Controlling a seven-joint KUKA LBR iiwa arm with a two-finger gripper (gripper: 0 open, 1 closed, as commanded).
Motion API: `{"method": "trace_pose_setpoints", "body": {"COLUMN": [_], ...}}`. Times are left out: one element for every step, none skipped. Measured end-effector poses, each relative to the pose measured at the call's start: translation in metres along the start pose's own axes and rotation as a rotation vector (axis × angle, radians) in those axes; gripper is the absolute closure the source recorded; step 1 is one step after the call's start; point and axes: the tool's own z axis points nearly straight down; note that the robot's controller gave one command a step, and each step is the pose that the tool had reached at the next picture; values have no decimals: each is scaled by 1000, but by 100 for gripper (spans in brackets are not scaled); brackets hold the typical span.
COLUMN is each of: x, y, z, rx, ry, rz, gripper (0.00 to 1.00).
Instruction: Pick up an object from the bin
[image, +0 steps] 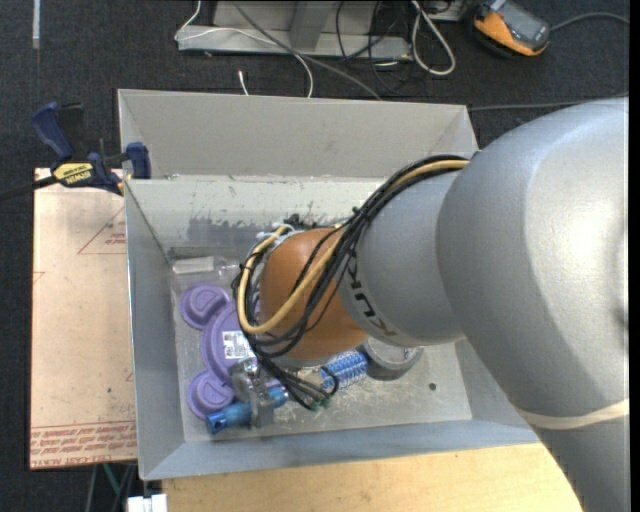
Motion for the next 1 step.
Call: {"method": "trace_pose_setpoints", "body": {"x": [-2], "y": [6], "z": [-4], "rx": [2], "ry": [5], "rz": [-46], "gripper": [100]}}
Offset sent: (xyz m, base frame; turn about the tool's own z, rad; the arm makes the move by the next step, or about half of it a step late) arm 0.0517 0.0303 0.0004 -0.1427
